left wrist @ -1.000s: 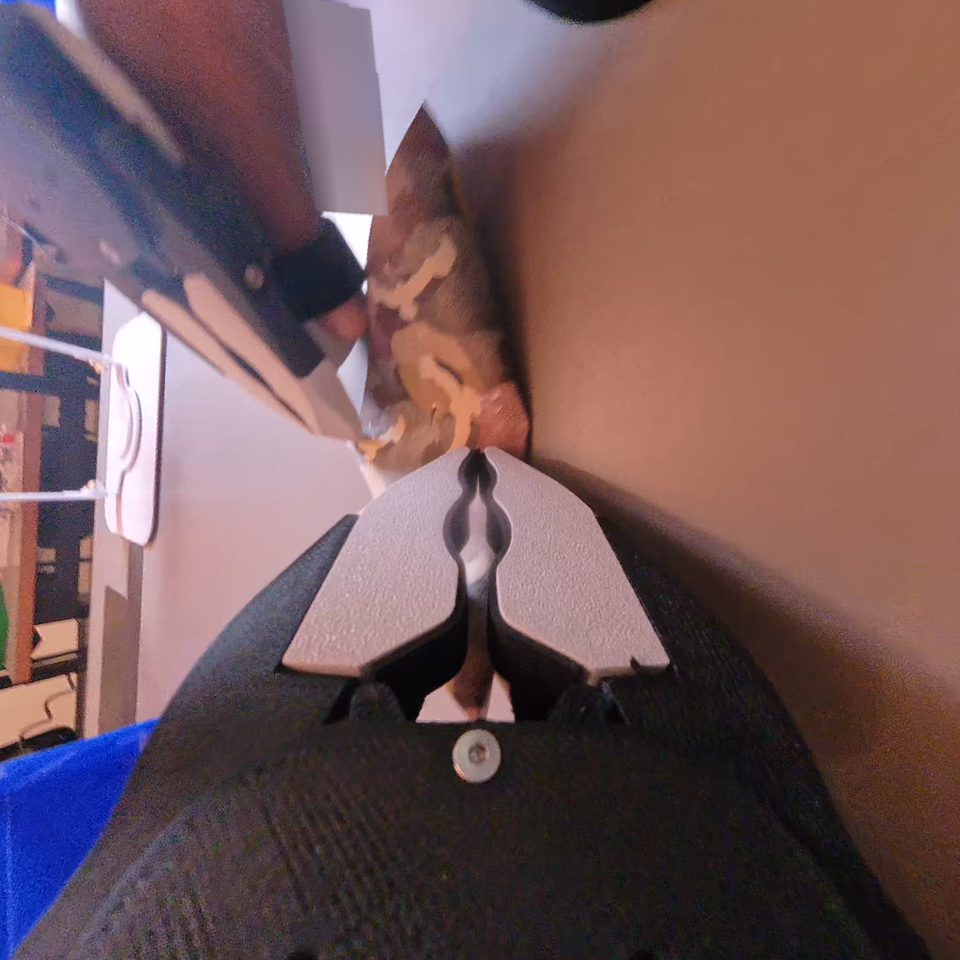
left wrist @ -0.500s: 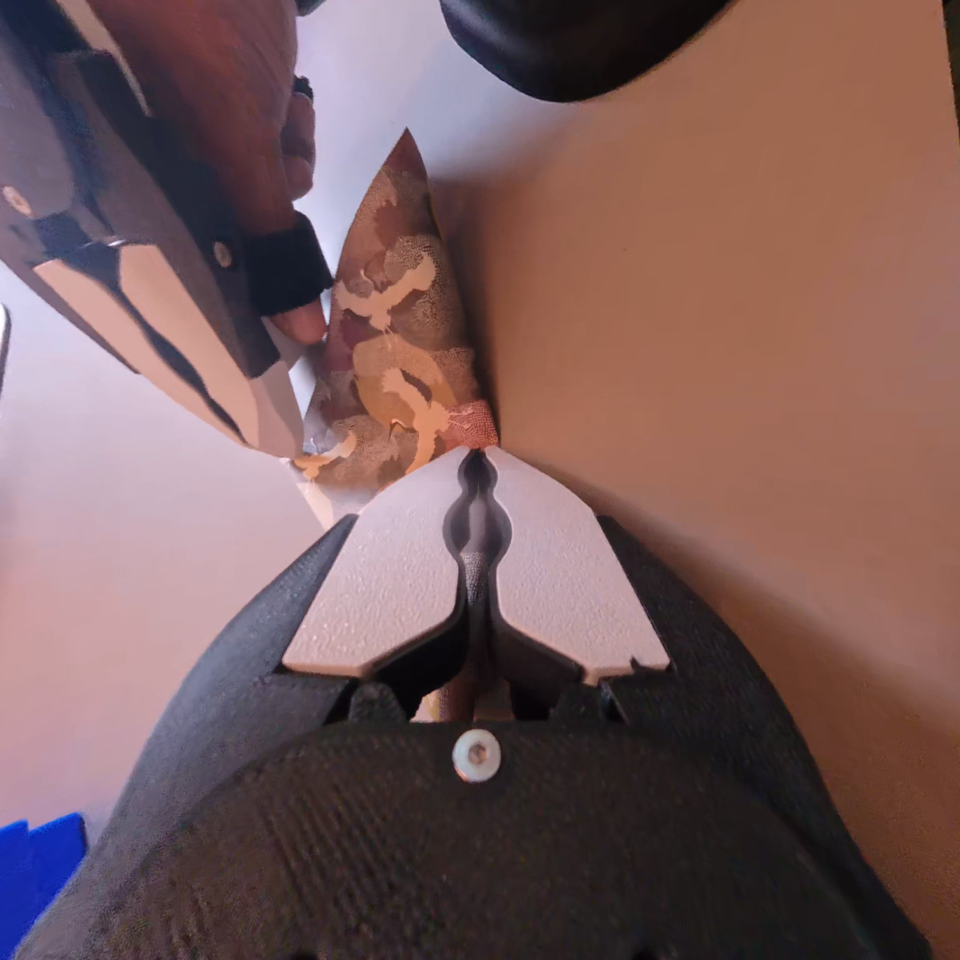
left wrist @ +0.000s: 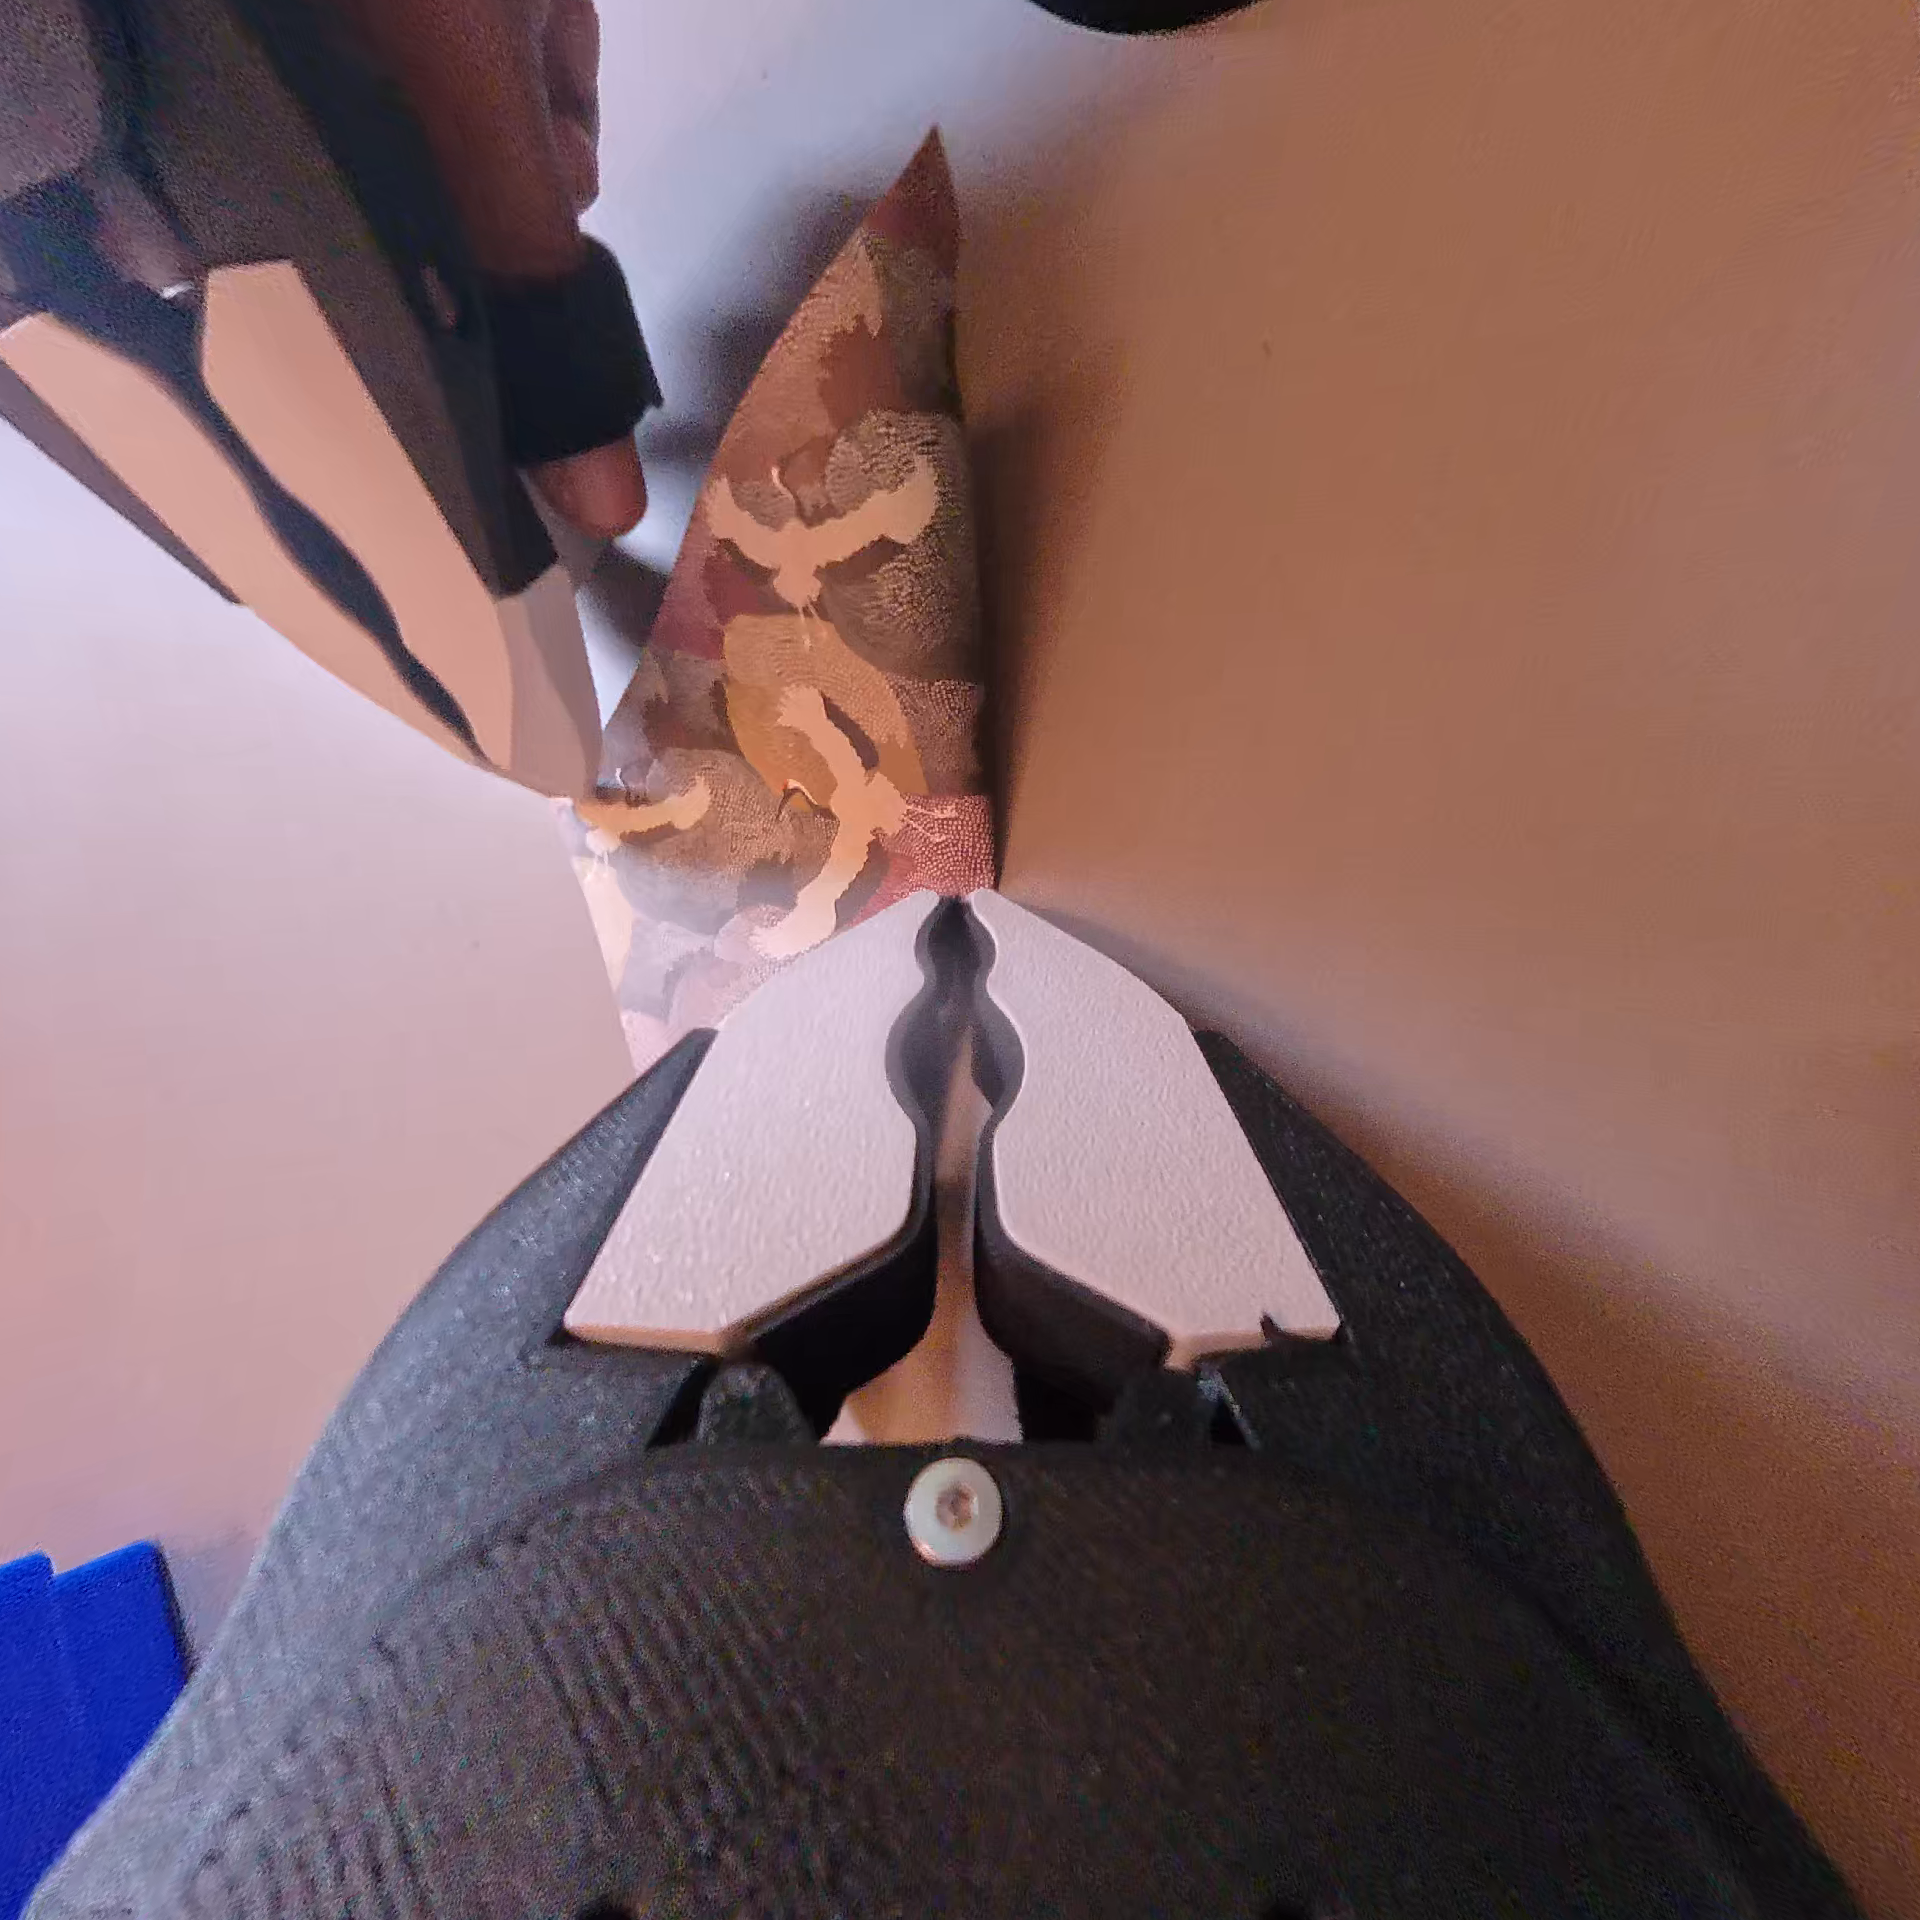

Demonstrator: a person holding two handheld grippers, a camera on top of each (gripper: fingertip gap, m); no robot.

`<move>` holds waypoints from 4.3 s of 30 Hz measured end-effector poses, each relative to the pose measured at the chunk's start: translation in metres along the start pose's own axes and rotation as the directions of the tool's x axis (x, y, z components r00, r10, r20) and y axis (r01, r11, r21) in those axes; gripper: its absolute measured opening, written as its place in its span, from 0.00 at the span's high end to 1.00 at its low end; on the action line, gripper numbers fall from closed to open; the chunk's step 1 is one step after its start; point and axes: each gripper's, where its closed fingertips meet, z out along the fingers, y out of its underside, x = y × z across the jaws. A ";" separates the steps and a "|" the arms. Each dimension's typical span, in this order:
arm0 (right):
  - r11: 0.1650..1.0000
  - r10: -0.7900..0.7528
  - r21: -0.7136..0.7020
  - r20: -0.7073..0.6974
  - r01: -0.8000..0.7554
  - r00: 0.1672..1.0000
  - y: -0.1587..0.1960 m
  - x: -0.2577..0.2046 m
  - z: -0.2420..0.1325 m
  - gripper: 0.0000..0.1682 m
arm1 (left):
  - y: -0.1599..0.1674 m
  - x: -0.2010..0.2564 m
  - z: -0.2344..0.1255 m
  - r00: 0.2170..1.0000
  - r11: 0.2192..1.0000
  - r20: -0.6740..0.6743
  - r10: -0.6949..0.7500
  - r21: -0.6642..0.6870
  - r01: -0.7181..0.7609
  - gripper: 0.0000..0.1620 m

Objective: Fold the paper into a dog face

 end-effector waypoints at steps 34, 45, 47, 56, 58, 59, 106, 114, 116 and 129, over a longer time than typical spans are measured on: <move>0.986 -0.115 -0.114 0.090 0.125 0.989 -0.005 -0.086 0.004 1.00 | 0.011 -0.005 -0.004 0.987 0.987 -0.035 -0.157 -0.040 0.155 1.00; 0.989 -0.130 -0.059 0.084 0.135 0.988 -0.005 -0.086 0.004 1.00 | 0.016 -0.007 -0.007 0.988 0.987 -0.042 -0.146 -0.078 0.142 1.00; 0.989 -0.132 -0.049 0.085 0.136 0.988 -0.005 -0.086 0.004 1.00 | 0.022 -0.009 -0.010 0.985 0.983 -0.046 -0.165 -0.089 0.161 1.00; 0.990 -0.131 -0.033 0.089 0.134 0.987 -0.005 -0.086 0.003 1.00 | 0.043 -0.016 -0.023 0.977 0.972 -0.050 -0.207 -0.120 0.200 1.00; 0.991 -0.129 -0.030 0.092 0.133 0.987 -0.005 -0.086 0.004 1.00 | 0.047 -0.017 -0.025 0.976 0.971 -0.050 -0.214 -0.122 0.207 1.00; 0.991 -0.129 -0.029 0.093 0.132 0.987 -0.005 -0.086 0.003 1.00 | 0.048 -0.018 -0.026 0.976 0.970 -0.050 -0.214 -0.125 0.207 1.00; 0.992 -0.125 0.040 0.088 0.121 0.988 -0.010 -0.086 0.000 1.00 | 0.024 -0.012 -0.010 0.973 0.995 -0.212 -0.086 -0.064 0.074 1.00; 0.991 -0.123 0.046 -0.043 0.125 0.992 -0.032 -0.077 -0.018 1.00 | 0.024 -0.013 -0.010 0.959 0.983 -0.218 -0.181 -0.042 0.176 1.00; 0.987 -0.094 0.125 -0.096 0.106 0.991 -0.048 -0.071 -0.044 1.00 | 0.022 -0.014 -0.009 0.955 0.975 -0.200 -0.220 -0.034 0.218 1.00; 0.996 0.052 -0.068 0.021 -0.050 0.998 -0.007 -0.087 0.007 1.00 | 0.014 -0.016 -0.002 0.949 0.955 -0.108 -0.296 -0.035 0.294 1.00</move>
